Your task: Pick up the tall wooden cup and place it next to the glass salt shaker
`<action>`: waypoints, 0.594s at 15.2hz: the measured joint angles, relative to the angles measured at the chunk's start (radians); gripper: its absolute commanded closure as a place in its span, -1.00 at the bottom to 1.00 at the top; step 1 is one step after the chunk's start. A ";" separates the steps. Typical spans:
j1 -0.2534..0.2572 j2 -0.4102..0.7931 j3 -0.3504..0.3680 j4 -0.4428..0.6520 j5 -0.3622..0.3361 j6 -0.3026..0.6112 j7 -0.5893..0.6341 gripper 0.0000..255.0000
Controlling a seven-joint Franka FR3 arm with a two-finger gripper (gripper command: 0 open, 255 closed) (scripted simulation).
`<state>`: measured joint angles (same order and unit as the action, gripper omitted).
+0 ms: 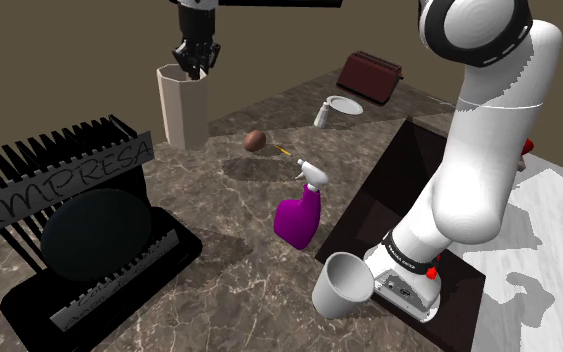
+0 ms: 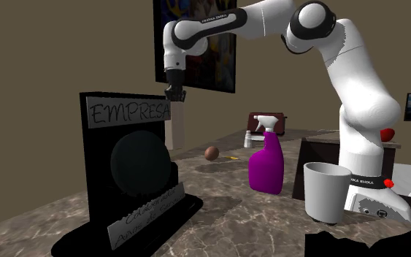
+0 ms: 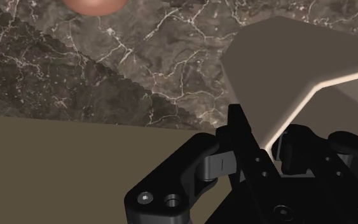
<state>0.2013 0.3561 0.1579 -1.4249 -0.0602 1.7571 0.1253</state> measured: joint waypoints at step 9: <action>0.007 0.009 0.002 0.134 -0.001 -0.125 0.000 1.00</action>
<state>0.2078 0.3650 0.1598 -1.2905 -0.0611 1.6317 0.1256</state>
